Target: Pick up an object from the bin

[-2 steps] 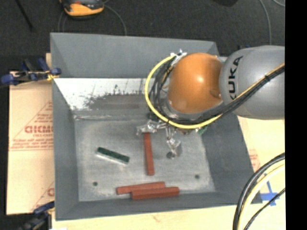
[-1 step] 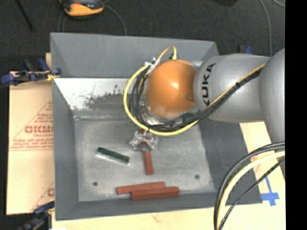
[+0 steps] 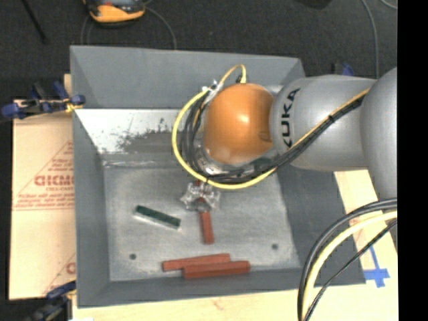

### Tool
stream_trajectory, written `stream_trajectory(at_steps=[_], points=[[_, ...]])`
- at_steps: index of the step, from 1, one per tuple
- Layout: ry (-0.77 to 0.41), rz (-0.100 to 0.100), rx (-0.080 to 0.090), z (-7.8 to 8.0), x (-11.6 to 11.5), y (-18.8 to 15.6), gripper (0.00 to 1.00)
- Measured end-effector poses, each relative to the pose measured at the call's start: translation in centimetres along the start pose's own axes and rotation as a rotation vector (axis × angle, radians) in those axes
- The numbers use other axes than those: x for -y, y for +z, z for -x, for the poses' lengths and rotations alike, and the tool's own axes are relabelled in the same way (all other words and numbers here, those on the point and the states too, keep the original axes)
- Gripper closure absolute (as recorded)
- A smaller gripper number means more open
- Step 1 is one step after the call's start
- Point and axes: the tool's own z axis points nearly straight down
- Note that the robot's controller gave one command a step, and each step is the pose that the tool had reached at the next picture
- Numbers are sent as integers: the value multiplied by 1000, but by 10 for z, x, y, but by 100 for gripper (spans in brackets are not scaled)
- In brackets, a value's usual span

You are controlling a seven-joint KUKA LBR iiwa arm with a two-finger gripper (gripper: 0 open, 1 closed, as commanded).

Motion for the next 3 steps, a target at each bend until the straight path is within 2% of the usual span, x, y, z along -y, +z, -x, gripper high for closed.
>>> stream_trajectory(at_steps=[1, 2, 3], points=[[15, -4, 1, 3, 5, -72, 100], [3, -5, 5, 8, 19, 5, 0], [7, -5, 2, 7, 20, 3, 100]])
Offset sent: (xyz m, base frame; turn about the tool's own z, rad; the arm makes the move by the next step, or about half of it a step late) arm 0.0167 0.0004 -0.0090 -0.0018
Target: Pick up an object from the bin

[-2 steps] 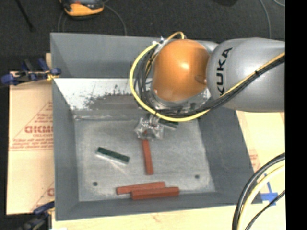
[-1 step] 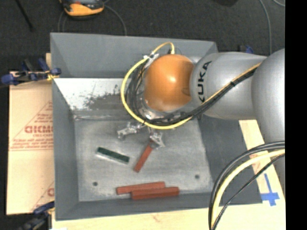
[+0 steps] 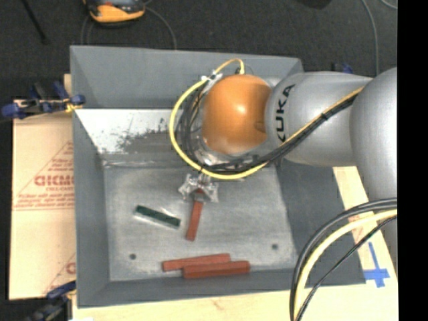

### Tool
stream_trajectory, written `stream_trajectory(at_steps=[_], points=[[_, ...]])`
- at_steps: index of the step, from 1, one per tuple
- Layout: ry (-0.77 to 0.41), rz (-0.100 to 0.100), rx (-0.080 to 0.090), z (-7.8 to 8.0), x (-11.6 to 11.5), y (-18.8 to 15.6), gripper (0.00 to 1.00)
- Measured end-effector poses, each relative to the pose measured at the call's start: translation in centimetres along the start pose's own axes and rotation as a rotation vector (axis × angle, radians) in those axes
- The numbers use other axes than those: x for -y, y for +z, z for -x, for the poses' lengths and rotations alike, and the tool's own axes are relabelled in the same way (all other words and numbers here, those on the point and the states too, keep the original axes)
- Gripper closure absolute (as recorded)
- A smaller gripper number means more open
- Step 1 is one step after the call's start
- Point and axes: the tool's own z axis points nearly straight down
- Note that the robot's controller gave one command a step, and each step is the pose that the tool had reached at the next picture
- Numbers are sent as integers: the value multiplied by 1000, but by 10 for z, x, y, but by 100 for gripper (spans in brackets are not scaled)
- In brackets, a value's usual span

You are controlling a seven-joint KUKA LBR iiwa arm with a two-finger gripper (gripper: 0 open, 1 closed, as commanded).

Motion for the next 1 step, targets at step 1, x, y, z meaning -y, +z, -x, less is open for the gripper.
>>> stream_trajectory(at_steps=[1], points=[[0, 0, 0, 0, 0, 0, 100]])
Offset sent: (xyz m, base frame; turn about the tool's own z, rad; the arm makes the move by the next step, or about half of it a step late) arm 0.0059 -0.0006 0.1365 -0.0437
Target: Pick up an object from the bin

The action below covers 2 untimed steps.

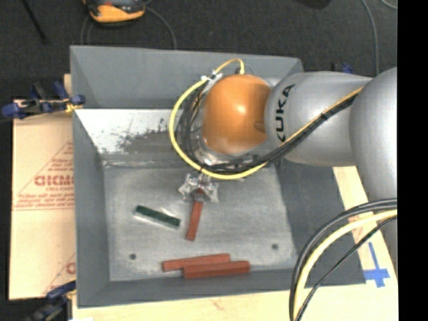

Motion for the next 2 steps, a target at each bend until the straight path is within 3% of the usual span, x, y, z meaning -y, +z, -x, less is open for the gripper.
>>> stream_trajectory(at_steps=[1, 2], points=[[-20, 11, -5, 0, 0, -52, 100], [37, 3, 1, -4, 14, 5, 0]])
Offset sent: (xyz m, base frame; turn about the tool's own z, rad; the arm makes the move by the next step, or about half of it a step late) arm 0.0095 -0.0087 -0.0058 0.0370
